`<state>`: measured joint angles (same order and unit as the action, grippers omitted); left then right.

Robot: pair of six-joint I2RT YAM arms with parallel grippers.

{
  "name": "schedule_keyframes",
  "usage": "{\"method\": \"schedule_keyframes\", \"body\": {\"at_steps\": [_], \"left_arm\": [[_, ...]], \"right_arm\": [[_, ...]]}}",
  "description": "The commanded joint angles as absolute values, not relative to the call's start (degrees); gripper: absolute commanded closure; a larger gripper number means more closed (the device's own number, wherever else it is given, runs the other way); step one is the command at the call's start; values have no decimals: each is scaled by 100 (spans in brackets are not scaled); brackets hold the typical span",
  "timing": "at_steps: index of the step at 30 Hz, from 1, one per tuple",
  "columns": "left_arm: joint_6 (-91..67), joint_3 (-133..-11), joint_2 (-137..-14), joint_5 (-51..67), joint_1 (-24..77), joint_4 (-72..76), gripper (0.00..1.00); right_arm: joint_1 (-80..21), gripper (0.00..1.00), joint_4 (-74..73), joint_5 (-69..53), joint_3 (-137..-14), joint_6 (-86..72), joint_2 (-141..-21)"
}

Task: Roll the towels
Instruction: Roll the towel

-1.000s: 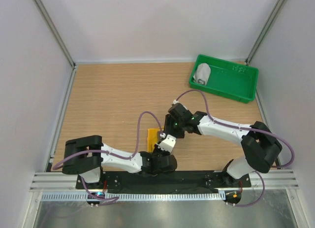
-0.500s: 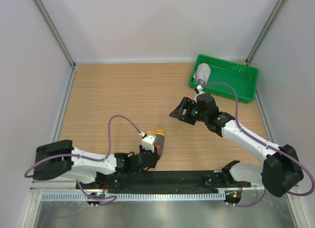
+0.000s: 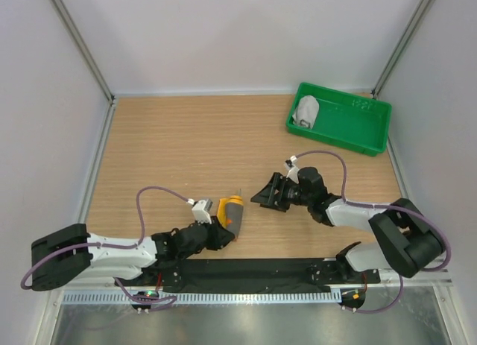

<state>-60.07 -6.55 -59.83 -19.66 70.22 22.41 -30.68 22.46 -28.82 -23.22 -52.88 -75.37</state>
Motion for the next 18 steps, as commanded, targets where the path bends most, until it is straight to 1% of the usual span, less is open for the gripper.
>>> {"method": "schedule_keyframes", "body": {"at_steps": [1,4,9,13,18], "left_arm": [[-6336,-466,-6143,-1644,6751,2214,100],[-6591,-291,-6283,-1364,6505,2643,100],[-6785,-167,-6372,-1187,6328,2830,100],[-7021,-44,-6232,-1151,6258,2944,100],[-7110,114,-5810,-1090,6144,2709,100]], "right_arm": [[-3137,32,4172,-3436,-1996,-5642,-7900],[-3295,32,4903,-3489,-1828,-5739,-8401],[-3681,33,5738,-3410,-1801,-5827,-9217],[-3911,34,6117,-3358,-1951,-5810,-9728],[-4139,40,6258,-3296,-2320,-5775,-10238]]}}
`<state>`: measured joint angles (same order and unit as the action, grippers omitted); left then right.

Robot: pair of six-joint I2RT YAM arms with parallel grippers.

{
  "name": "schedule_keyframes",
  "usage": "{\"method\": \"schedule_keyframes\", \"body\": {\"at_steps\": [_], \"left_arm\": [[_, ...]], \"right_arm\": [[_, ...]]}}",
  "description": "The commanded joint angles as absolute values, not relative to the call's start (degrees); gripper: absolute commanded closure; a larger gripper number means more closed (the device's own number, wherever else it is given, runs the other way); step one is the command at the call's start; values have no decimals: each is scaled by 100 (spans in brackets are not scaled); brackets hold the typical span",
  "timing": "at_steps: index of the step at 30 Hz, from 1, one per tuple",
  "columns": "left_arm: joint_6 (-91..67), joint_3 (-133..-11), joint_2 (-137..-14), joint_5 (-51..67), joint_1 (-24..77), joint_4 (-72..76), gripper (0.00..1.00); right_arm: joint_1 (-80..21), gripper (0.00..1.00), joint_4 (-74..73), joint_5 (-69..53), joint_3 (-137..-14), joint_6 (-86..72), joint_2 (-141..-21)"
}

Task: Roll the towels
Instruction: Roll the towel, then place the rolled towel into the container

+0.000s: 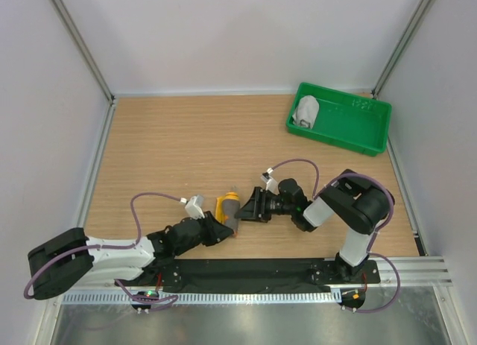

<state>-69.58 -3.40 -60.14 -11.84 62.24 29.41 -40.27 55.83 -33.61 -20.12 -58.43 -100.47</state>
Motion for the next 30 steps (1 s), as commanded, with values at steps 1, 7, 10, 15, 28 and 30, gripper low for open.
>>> {"method": "schedule_keyframes", "body": {"at_steps": [1,7,10,15,28,30], "left_arm": [[-7093,106,-5670,-1090,6117,2611,100],[-7066,158,-5178,-1090,5986,2031,100],[-7093,184,-5080,-1046,5924,1838,100],[-7294,342,-5054,-1011,5854,1863,100],[-6900,-281,-5124,-1037,5827,791,46],[-6830,-386,-5133,-1046,5827,555,41]], "right_arm": [[-4174,41,6275,-3278,-2364,-5774,-10378],[-4403,42,6556,-3243,-2654,-5845,-10854],[-4465,42,6732,-3269,-2742,-5915,-11021],[-4526,41,6943,-3305,-2812,-6003,-11144],[-4579,83,6357,-3173,-2926,-5854,-10846],[-4579,84,6005,-3112,-2988,-5722,-10732]]}}
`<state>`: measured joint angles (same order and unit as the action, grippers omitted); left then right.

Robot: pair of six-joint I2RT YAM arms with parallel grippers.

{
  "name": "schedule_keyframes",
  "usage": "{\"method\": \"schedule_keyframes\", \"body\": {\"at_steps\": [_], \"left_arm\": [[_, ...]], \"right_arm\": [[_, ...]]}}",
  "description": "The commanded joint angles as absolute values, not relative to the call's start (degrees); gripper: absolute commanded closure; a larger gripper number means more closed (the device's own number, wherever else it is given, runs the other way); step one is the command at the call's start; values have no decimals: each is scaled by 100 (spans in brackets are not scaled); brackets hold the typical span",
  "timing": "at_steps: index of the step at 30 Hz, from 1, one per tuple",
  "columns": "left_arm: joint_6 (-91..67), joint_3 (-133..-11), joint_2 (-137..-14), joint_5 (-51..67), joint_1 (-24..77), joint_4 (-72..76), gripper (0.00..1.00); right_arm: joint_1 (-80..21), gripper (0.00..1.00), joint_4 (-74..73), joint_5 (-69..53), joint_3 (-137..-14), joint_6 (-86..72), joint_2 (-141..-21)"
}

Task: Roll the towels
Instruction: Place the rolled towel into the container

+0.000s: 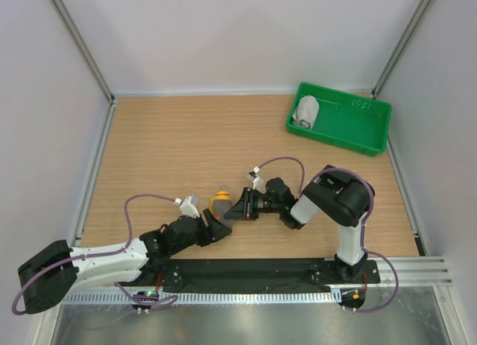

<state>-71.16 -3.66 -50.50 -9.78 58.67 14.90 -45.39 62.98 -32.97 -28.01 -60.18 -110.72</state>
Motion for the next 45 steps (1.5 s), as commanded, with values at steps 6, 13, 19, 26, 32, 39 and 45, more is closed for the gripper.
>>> {"method": "schedule_keyframes", "body": {"at_steps": [6,13,19,26,32,39,45], "left_arm": [[-6557,-799,-4992,-1090,5827,18,30],[-6293,-1344,-4729,-1406,5827,-1141,16],[-6082,-1757,-4290,-1652,5827,-1897,12],[-5555,-2513,-4096,-2118,5827,-2935,11],[-4994,-3171,-4087,-2557,5818,-3594,11],[-4938,-3577,-4052,-3032,5792,-4016,11],[-4975,-3919,-3929,-3269,5792,-4446,12]], "right_arm": [[-4579,87,4002,-2576,-3313,-4854,-10029],[-4570,97,1656,-1969,-4024,-4105,-9712],[-4491,99,661,-1618,-4359,-3692,-9431],[-3930,99,35,-1784,-4719,-3332,-9202],[-3394,99,-649,-1995,-5159,-3006,-9123],[-2735,99,-1580,-2276,-6176,-2453,-9219],[-2172,99,-2073,-2723,-7091,-2276,-9413]]}}
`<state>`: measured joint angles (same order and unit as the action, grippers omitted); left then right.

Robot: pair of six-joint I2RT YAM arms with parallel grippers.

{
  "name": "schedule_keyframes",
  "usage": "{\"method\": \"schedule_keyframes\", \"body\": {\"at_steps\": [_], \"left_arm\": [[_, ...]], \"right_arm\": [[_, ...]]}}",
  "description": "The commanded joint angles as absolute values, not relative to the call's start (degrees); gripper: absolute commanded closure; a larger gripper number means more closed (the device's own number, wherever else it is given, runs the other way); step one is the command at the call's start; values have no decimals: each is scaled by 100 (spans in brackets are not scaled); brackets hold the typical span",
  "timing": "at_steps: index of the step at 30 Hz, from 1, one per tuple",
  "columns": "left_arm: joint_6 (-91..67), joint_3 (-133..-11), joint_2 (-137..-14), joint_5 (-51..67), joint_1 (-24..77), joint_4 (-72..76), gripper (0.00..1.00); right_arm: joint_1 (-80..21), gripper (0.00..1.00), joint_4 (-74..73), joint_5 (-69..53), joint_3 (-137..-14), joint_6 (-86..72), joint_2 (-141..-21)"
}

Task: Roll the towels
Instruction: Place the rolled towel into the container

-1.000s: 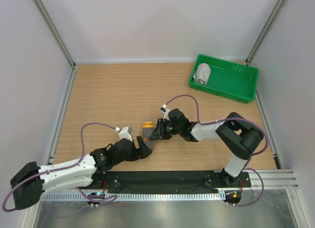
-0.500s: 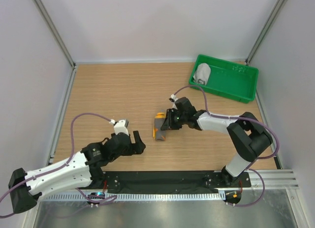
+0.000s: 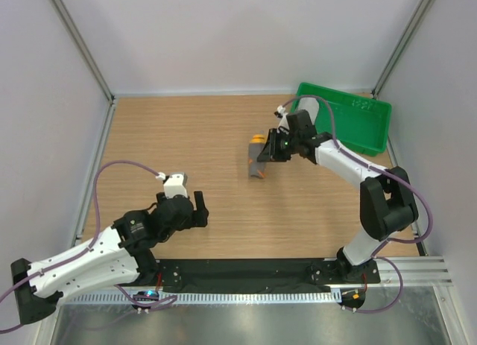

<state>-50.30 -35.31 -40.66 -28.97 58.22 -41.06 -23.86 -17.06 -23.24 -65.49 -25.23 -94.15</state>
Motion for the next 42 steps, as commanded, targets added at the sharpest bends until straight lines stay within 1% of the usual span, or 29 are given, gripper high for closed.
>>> {"method": "schedule_keyframes", "body": {"at_steps": [1,7,12,17,21,23,24,28,30,32,35,37,42], "left_arm": [[-4931,-3981,-3911,-3287,5792,-4482,12],[-4764,-4271,-3937,-3691,5801,-4641,11],[-4693,-4175,-3946,-3683,5792,-4553,11],[-4693,-3938,-3824,-3726,5792,-4386,11],[-4676,-3876,-3648,-3832,5792,-4324,11],[-4658,-3841,-3516,-3867,5792,-4254,10],[-4658,-3806,-3472,-3867,5792,-4245,10],[-4650,-3753,-3358,-3815,5792,-4201,11],[-4614,-3735,-3357,-3814,5792,-4140,10],[-4579,-3727,-3384,-3823,5801,-4105,11],[-4570,-3744,-3472,-3762,5792,-4113,10],[-4570,-3744,-3454,-3770,5792,-4104,11],[-4570,-3674,-3270,-3815,5792,-4061,10]], "right_arm": [[-1988,99,-2092,-2794,-7180,-2294,-9457],[-1144,99,-2241,-3277,-7900,-2373,-9589],[-142,99,-2522,-3831,-8971,-2416,-10186],[561,99,-2417,-4209,-9509,-2602,-10784],[1045,99,-1270,-4868,-9378,-2777,-11004],[1291,99,-986,-5078,-9448,-2908,-11205],[1449,99,-732,-5315,-9544,-3022,-11493],[1696,99,-844,-5651,-10115,-3137,-12206],[1696,99,-345,-5861,-10177,-3304,-12435],[1696,99,-281,-5985,-10431,-3192,-12751],[1775,99,-1001,-6073,-10906,-2778,-13208],[1802,99,-870,-6152,-10881,-2839,-13385],[1802,99,-1676,-5810,-10855,-2015,-13781]]}}
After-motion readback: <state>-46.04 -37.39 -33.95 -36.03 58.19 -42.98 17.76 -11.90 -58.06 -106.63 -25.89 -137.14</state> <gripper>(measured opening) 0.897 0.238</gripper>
